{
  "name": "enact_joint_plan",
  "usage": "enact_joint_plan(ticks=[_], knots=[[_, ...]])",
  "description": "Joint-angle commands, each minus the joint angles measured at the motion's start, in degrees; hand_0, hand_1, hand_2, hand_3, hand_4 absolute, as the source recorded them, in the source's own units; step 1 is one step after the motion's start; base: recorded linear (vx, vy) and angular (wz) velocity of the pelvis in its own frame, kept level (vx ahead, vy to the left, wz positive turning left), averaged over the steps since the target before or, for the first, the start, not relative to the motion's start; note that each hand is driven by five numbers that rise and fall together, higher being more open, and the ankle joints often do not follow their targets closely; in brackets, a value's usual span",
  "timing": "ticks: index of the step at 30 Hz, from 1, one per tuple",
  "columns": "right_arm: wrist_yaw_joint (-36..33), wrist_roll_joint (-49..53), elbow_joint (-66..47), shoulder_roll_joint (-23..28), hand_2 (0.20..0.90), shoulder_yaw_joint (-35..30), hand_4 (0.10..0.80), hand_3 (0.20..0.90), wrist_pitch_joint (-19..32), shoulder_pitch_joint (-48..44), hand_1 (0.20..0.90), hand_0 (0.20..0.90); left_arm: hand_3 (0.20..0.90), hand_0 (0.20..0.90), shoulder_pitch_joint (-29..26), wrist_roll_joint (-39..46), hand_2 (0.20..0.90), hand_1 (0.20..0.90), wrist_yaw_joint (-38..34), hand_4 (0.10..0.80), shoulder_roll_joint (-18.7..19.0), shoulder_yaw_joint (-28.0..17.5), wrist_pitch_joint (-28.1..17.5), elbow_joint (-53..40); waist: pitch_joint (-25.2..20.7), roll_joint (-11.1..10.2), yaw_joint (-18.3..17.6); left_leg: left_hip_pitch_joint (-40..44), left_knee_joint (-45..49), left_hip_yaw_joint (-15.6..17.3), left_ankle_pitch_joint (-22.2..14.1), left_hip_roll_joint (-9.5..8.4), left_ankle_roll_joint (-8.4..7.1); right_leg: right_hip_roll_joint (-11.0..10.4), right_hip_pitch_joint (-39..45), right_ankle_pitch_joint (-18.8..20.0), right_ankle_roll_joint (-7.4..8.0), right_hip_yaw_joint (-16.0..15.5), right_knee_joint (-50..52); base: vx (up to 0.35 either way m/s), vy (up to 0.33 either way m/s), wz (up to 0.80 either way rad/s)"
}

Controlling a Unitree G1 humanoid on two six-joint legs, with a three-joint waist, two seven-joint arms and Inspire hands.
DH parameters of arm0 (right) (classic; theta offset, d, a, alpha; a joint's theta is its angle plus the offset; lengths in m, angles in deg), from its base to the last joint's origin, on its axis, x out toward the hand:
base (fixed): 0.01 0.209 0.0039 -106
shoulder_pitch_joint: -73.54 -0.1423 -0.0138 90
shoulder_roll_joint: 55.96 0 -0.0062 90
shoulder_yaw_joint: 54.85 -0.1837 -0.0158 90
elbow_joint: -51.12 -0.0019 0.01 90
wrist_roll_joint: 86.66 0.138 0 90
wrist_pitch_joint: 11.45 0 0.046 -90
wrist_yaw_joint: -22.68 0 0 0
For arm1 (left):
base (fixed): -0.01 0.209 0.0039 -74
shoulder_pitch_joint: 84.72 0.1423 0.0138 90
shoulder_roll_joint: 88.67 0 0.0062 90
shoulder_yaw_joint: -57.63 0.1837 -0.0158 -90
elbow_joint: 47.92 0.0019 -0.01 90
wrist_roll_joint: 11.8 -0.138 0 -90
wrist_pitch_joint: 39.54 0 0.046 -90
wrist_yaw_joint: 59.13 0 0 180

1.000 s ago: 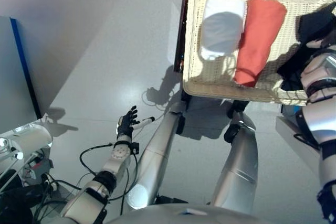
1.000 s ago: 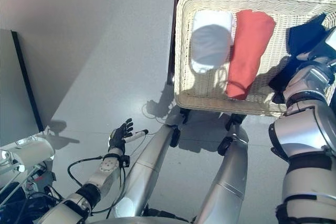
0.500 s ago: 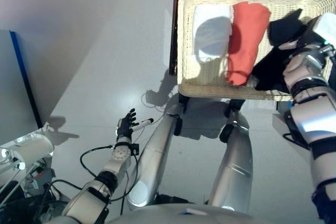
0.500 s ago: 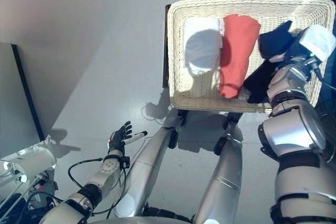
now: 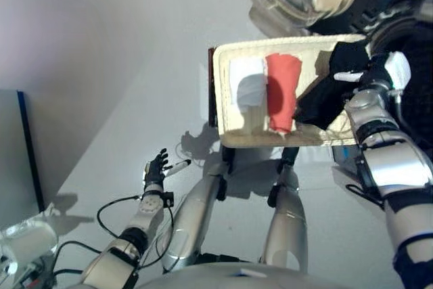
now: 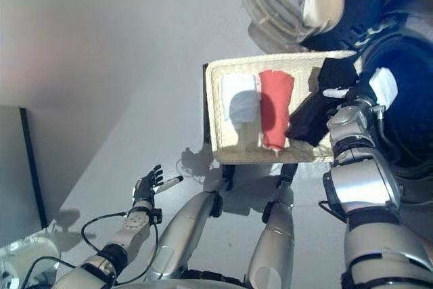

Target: Pick up the clothes and place them into the washing machine

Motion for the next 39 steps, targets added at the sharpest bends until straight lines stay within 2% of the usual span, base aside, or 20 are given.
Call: enact_joint_plan(ticks=[1, 3, 4, 6, 8, 12, 16, 21, 23, 25, 27, 28, 30, 32, 33, 35, 37, 39], knots=[[-1.0, 21.0, -3.4, 1.8, 0.2, -5.8, 0.3, 0.2, 9.0, 3.8, 0.2, 0.2, 0.9, 0.9, 3.8, -0.7, 0.9, 0.9, -0.3, 0.8, 2.0, -2.1, -0.5, 3.8, -3.9, 2.2, 1.7, -0.1, -5.5, -2.3, 4.2, 1.7, -7.28, 1.4, 2.6, -3.9, -1.61, -1.0, 2.8, 0.007, -0.002, -0.05], [2.1, 32.8, -6.1, -1.5, 0.2, -10.5, 0.3, 0.2, 12.8, 6.7, 0.2, 0.2, 0.9, 0.9, 4.4, -0.6, 0.9, 0.9, 0.3, 0.8, 2.5, -2.4, -0.8, 3.0, -3.9, 2.6, 1.3, -0.1, -5.3, -2.1, 4.0, 1.73, -7.22, 1.5, 2.6, -4.0, -1.63, -0.7, 2.8, -0.014, 0.015, -0.08], [5.3, 45.2, -8.2, -4.9, 0.2, -15.5, 0.3, 0.2, 16.4, 9.3, 0.2, 0.2, 0.9, 0.9, 4.6, -0.1, 0.9, 0.9, 0.7, 0.8, 2.5, -2.7, -0.6, 3.5, -4.2, 3.1, 1.0, -0.4, -5.1, -1.8, 3.7, 1.65, -7.17, 1.5, 2.2, -4.2, -1.68, -0.3, 3.1, -0.017, 0.024, -0.09], [6.7, 47.6, -9.0, -6.0, 0.2, -16.6, 0.3, 0.2, 16.8, 10.7, 0.2, 0.2, 0.9, 0.9, 4.8, 0.3, 0.9, 0.9, 0.8, 0.8, 2.5, -2.9, -0.6, 3.6, -4.3, 3.3, 0.9, -0.5, -5.0, -1.6, 3.7, 1.59, -7.16, 1.5, 1.9, -4.2, -1.69, 0.0, 3.1, -0.016, 0.038, -0.09], [9.6, 54.5, -12.4, -9.1, 0.2, -18.5, 0.3, 0.2, 19.1, 13.0, 0.2, 0.2, 0.9, 0.9, 5.1, 0.9, 0.9, 0.9, 1.1, 0.8, 2.2, -3.3, -0.6, 4.5, -4.8, 3.6, 0.6, -1.1, -4.9, -1.2, 3.5, 1.51, -7.08, 1.5, 1.2, -4.0, -1.66, 0.5, 3.1, -0.03, 0.05, -0.1], [11.3, 58.6, -15.2, -11.2, 0.2, -22.0, 0.3, 0.2, 21.9, 14.7, 0.2, 0.2, 0.9, 0.9, 6.2, 1.6, 0.9, 0.9, 1.7, 0.8, 1.1, -3.5, -0.5, 5.7, -5.4, 5.2, 0.5, -1.7, -5.0, -0.7, 3.6, 1.41, -6.94, 1.5, 0.2, -4.0, -1.65, 1.4, 2.9, -0.01, 0.043, -0.11], [10.9, 61.2, -19.2, -12.7, 0.2, -25.9, 0.3, 0.2, 27.1, 14.0, 0.2, 0.2, 0.9, 0.9, 6.3, 2.1, 0.9, 0.9, 1.9, 0.8, 0.0, -3.0, -1.0, 5.7, -5.5, 6.9, 0.7, -2.7, -4.8, -0.4, 3.7, 1.17, -6.78, 1.4, -1.5, -4.3, -1.57, 2.3, 3.5, -0.005, 0.055, -0.05], [7.4, 62.2, -20.7, -8.7, 0.2, -27.8, 0.3, 0.2, 31.3, 6.1, 0.2, 0.2, 0.9, 0.9, 5.2, 3.6, 0.9, 0.9, 2.3, 0.8, -0.8, -0.7, -1.4, 4.1, -4.7, 9.0, 1.4, -5.6, -1.1, 0.3, 2.3, 1.07, -6.22, 1.7, -5.7, -6.3, -1.97, 3.2, 8.6, -0.015, 0.016, -0.12], [7.1, 62.0, -20.3, -7.6, 0.2, -27.4, 0.3, 0.2, 31.6, 4.6, 0.2, 0.2, 0.9, 0.9, 5.0, 3.6, 0.9, 0.9, 2.4, 0.8, -0.9, -0.3, -1.3, 4.1, -4.5, 9.2, 1.6, -6.7, 0.6, 0.5, 1.5, 1.24, -6.01, 1.7, -6.9, -7.0, -2.13, 3.5, 10.4, -0.011, -0.009, -0.09], [6.2, 62.1, -20.0, -6.5, 0.2, -27.3, 0.3, 0.2, 32.2, 2.5, 0.2, 0.2, 0.9, 0.9, 4.8, 3.8, 0.9, 0.9, 2.6, 0.8, -1.0, 0.0, -1.1, 3.8, -4.2, 9.7, 1.5, -8.9, 4.4, 0.9, 0.0, 1.43, -5.83, 1.9, -9.3, -8.6, -2.54, 4.1, 14.4, -0.008, -0.013, -0.04], [5.4, 62.0, -20.5, -5.6, 0.2, -27.0, 0.3, 0.2, 33.6, 0.2, 0.2, 0.2, 0.9, 0.9, 5.0, 4.0, 0.9, 0.9, 2.9, 0.8, -0.6, -0.3, -0.9, 3.1, -3.6, 10.1, 1.6, -11.3, 11.1, 0.4, -3.9, 1.42, -5.35, 2.9, -12.0, -12.5, -3.13, 5.0, 21.3, 0.07, -0.022, -0.19], [5.3, 62.0, -20.4, -5.5, 0.2, -26.9, 0.3, 0.2, 33.6, 0.1, 0.2, 0.2, 0.9, 0.9, 5.0, 4.0, 0.9, 0.9, 2.9, 0.8, -0.6, -0.3, -0.9, 3.1, -3.5, 10.1, 1.6, -11.7, 11.6, 0.6, -3.9, 1.49, -5.29, 2.9, -12.4, -12.5, -3.24, 5.0, 21.8, 0.071, -0.065, -0.21], [4.6, 62.0, -20.2, -4.8, 0.2, -26.0, 0.3, 0.2, 34.7, -2.1, 0.2, 0.2, 0.9, 0.9, 5.0, 4.0, 0.9, 0.9, 2.8, 0.8, 0.2, -1.0, -0.4, 3.1, -2.0, 9.8, 1.7, -15.6, 21.7, -0.2, -8.2, 1.85, -4.31, 4.1, -16.1, -16.8, -4.37, 5.1, 30.9, -0.021, -0.087, -0.2], [4.9, 62.6, -19.5, -4.6, 0.2, -25.8, 0.3, 0.2, 34.8, -2.7, 0.2, 0.2, 0.9, 0.9, 4.8, 4.0, 0.9, 0.9, 2.8, 0.8, 0.3, -1.4, -0.1, 3.4, -1.5, 9.6, 1.8, -17.6, 25.7, -0.6, -10.2, 1.84, -3.89, 4.6, -17.9, -18.6, -4.86, 5.3, 34.2, -0.016, -0.07, -0.29], [4.9, 63.0, -19.5, -4.8, 0.2, -25.3, 0.3, 0.2, 35.4, -3.3, 0.2, 0.2, 0.9, 0.9, 4.8, 4.0, 0.9, 0.9, 2.6, 0.8, 0.8, -2.0, 0.2, 4.2, -0.9, 9.5, 1.5, -18.9, 29.7, -1.5, -11.5, 1.77, -3.21, 5.3, -19.4, -19.9, -5.41, 5.4, 37.6, -0.014, -0.06, -0.25], [4.9, 63.0, -19.5, -4.9, 0.2, -25.2, 0.3, 0.2, 35.5, -3.5, 0.2, 0.2, 0.9, 0.9, 4.6, 4.0, 0.9, 0.9, 2.7, 0.8, 0.8, -2.2, 0.2, 4.3, -0.9, 9.5, 1.4, -19.6, 30.7, -1.5, -12.1, 1.81, -3.2, 5.3, -20.0, -20.5, -5.46, 5.4, 38.6, 0.001, -0.046, -0.17], [3.9, 64.2, -20.2, -5.7, 0.2, -25.8, 0.3, 0.2, 37.3, -2.8, 0.2, 0.2, 0.9, 0.9, 4.6, 4.1, 0.9, 0.9, 2.5, 0.8, 0.7, -2.4, 0.6, 5.2, -0.6, 9.2, 0.3, -21.2, 36.3, -2.0, -15.3, 2.07, -2.33, 6.2, -21.8, -23.6, -6.64, 5.9, 43.5, 0.04, -0.047, -0.17], [3.1, 64.3, -21.0, -6.5, 0.2, -26.4, 0.3, 0.2, 38.2, -2.1, 0.2, 0.2, 0.9, 0.9, 4.7, 4.1, 0.9, 0.9, 2.3, 0.8, 0.5, -2.2, 0.7, 5.5, -0.5, 9.1, -0.3, -21.6, 38.4, -1.8, -16.5, 2.27, -2.03, 6.9, -22.7, -24.8, -7.28, 6.3, 45.5, 0.047, 0.014, -0.06]])
